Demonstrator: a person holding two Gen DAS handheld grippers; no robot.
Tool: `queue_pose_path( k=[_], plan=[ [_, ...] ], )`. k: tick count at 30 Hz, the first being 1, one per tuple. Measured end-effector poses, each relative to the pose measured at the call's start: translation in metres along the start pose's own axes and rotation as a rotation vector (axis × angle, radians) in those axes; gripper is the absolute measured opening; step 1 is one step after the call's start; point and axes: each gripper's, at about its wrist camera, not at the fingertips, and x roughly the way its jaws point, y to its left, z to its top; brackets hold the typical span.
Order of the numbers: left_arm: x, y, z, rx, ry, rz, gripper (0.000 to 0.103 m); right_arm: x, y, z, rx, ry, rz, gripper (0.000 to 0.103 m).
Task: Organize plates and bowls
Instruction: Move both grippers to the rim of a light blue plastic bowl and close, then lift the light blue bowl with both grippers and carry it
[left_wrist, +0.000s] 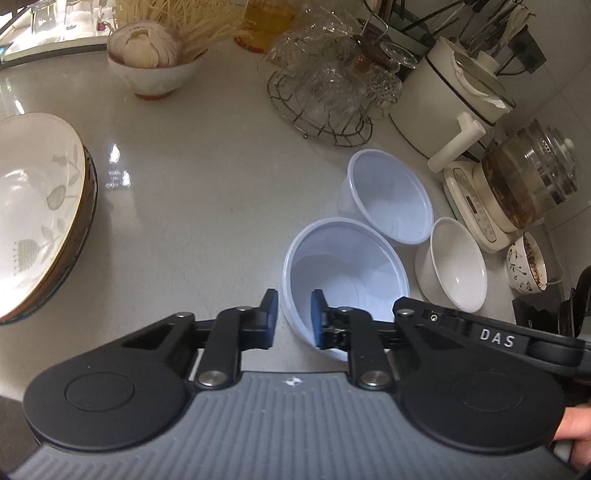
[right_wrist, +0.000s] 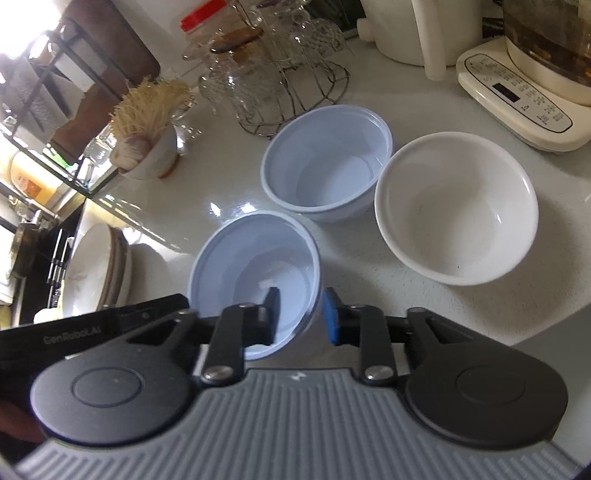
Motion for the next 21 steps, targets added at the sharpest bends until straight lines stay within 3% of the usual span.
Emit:
queue_pose_path(
  k=[4,11,18,20,21],
  plan=[
    [0.002,0.001,0.003,0.016,-0.001,-0.020,0.009,0.004,0.000,0.002,-0.003,0.006,0.012,0.015],
    [-0.004,-0.002,-0.004,0.036,-0.008,-0.058,0.008,0.000,0.012,-0.003,-0.022,0.000,0.035,0.011],
    [-0.019,0.008,-0.016,0.032,-0.040,-0.021,0.008,0.001,0.013,-0.011,-0.016,-0.011,0.015,0.011],
    [-0.023,0.010,-0.019,0.051,-0.046,0.008,0.010,0.001,0.013,-0.011,-0.019,-0.014,0.010,0.011],
    [-0.023,0.012,-0.020,0.055,-0.042,0.029,0.016,0.002,0.013,-0.011,-0.017,-0.015,0.011,0.011]
  ],
)
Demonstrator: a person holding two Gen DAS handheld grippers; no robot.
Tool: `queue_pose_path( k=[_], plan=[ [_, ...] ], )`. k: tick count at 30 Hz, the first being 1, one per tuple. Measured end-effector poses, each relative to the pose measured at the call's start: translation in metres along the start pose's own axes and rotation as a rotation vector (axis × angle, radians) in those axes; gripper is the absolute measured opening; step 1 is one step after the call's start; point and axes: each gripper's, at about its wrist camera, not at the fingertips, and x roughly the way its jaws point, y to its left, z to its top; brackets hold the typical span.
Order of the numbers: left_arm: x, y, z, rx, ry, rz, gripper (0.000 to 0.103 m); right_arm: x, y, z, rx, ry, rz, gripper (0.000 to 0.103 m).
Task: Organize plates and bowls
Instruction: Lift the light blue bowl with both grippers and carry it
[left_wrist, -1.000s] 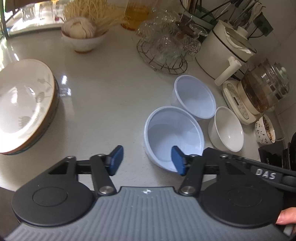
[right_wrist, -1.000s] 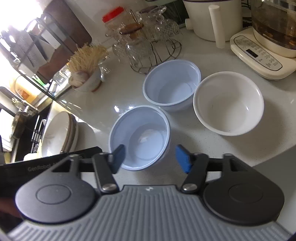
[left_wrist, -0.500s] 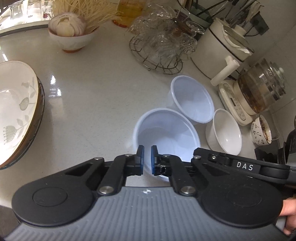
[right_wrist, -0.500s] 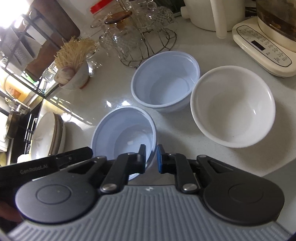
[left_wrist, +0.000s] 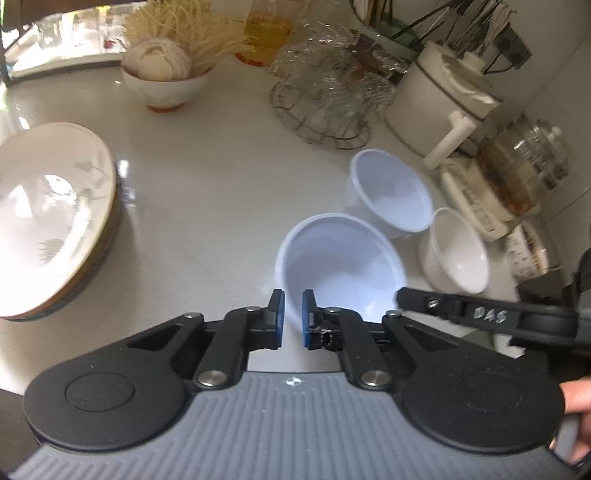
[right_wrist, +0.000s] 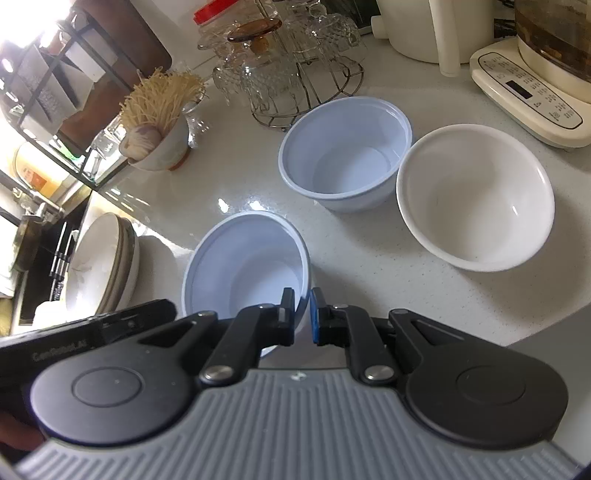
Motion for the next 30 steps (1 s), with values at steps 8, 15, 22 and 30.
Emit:
queue_pose_path(
  k=[8,15,22,30],
  plan=[
    [0.012,0.011,-0.008,-0.041,0.012,-0.011,0.040,0.001,-0.001,-0.001,0.002,-0.003,-0.004,0.011],
    [0.032,0.010,-0.012,-0.117,0.022,-0.040,0.034,0.003,-0.002,0.001,0.002,-0.005,0.001,0.009],
    [0.031,0.008,-0.012,-0.110,0.013,-0.011,0.013,0.005,-0.002,0.003,0.011,0.002,0.012,0.008],
    [0.006,0.011,0.000,-0.132,-0.036,0.005,0.013,-0.008,0.016,0.014,-0.046,-0.033,0.047,0.008]
  ],
)
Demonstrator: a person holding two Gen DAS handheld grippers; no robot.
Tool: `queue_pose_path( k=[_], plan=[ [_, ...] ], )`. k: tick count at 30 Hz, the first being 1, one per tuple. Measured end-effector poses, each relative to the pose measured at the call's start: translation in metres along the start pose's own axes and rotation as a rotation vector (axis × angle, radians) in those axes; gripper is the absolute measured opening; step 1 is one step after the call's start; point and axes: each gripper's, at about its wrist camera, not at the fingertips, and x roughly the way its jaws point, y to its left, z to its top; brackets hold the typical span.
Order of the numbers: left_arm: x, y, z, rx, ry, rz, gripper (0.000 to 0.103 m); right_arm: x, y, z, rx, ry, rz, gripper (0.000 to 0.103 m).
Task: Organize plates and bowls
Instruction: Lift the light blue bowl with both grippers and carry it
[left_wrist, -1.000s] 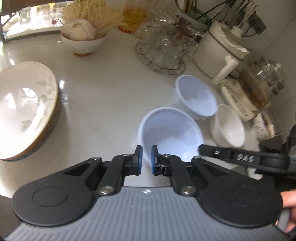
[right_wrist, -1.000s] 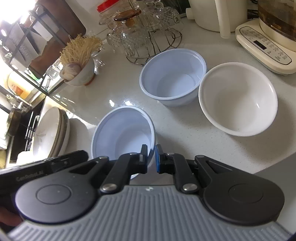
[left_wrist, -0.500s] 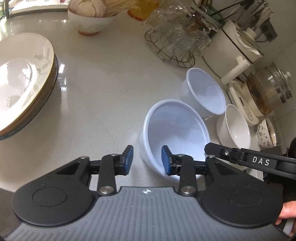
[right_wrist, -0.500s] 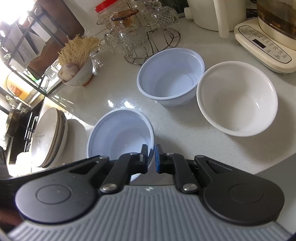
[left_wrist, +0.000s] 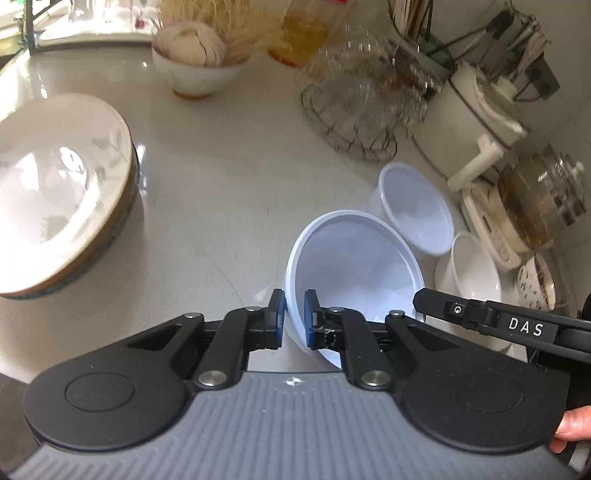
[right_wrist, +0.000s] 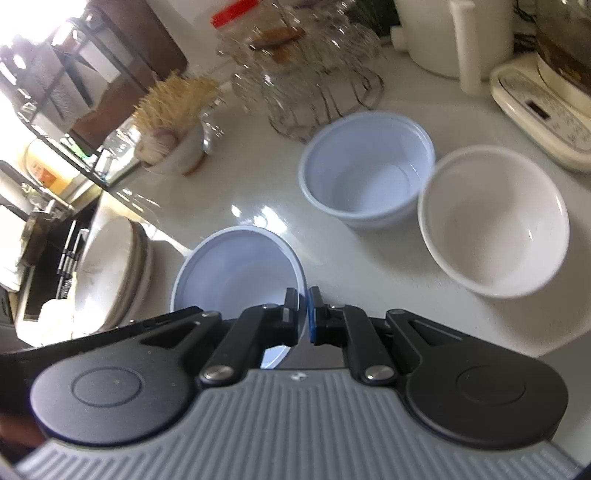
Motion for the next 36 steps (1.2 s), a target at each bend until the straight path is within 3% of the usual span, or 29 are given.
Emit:
queue_pose_path(
  k=[7,16,36],
  plan=[
    [-0.020,0.003,0.022,-0.006,-0.059,0.025,0.013,-0.005,0.021,0.019,-0.056,-0.060,0.047,0.008],
    [-0.024,0.017,0.036,-0.041,-0.089,0.074,0.013,0.015,0.041,0.030,-0.100,-0.050,0.077,0.008],
    [0.035,0.023,0.047,-0.097,-0.010,0.123,0.014,0.063,0.022,0.047,-0.111,0.058,0.046,0.008]
  ],
)
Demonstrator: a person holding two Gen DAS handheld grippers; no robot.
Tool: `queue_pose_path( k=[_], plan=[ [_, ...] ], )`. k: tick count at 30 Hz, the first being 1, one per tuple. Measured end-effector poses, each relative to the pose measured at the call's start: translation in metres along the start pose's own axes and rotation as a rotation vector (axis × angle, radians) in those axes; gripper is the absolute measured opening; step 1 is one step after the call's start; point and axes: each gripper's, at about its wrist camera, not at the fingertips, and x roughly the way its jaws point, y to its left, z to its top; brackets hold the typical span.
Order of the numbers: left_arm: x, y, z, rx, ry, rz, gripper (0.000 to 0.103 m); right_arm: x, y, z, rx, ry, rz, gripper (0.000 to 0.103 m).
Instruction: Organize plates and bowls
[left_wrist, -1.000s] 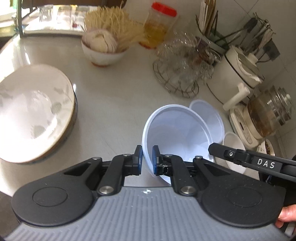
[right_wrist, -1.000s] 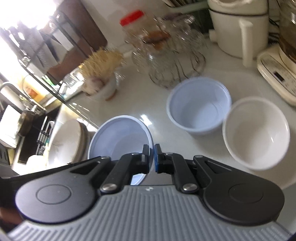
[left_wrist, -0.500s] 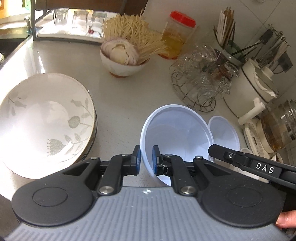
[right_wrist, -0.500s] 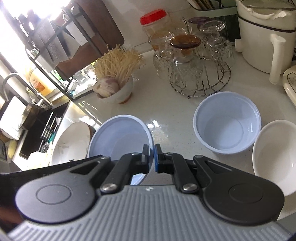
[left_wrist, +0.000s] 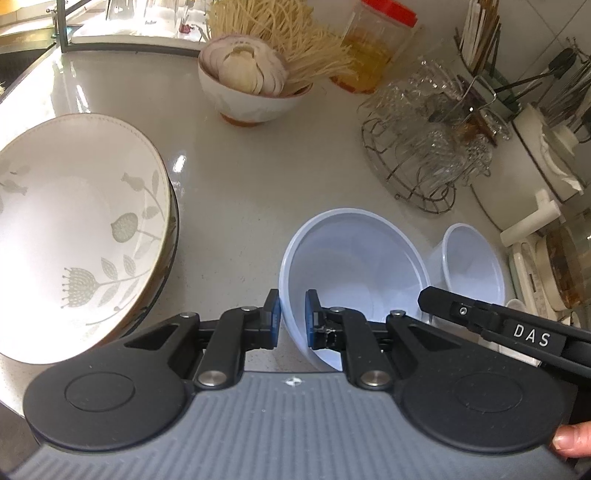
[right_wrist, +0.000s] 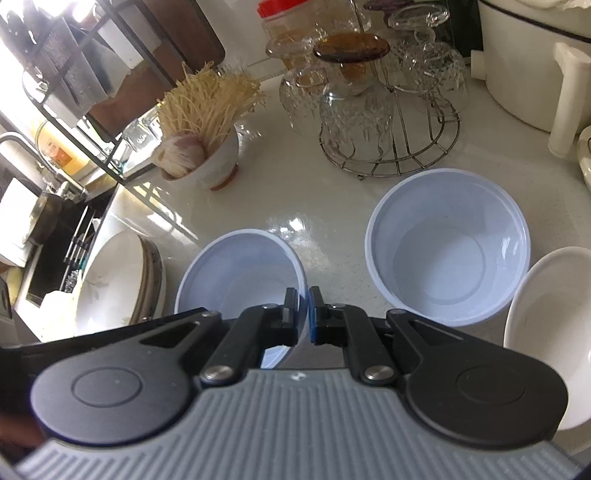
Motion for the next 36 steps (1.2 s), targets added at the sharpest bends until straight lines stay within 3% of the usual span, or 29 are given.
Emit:
queue_pose_path(
  k=[13,14,16,22,27,36],
  plan=[
    [0.008,-0.001,0.000,0.016,0.020,0.017,0.015,0.005,-0.007,-0.005,0.038,0.004,0.018,0.011],
    [0.009,0.000,0.001,0.017,0.022,0.023,0.018,0.005,-0.007,-0.004,0.043,0.005,0.022,0.011],
    [0.008,0.002,0.003,0.013,0.022,0.031,0.037,0.003,-0.004,-0.003,0.029,0.003,0.019,0.011],
    [-0.003,0.001,0.004,0.059,-0.012,0.012,0.046,-0.007,-0.001,0.000,0.017,-0.029,0.002,0.012],
    [-0.021,-0.006,0.006,0.093,-0.044,0.007,0.046,-0.022,0.000,0.002,0.030,-0.063,-0.018,0.012],
    [-0.080,-0.023,0.009,0.142,-0.140,-0.031,0.048,-0.073,0.023,-0.002,-0.068,-0.163,-0.056,0.012]
  ],
)
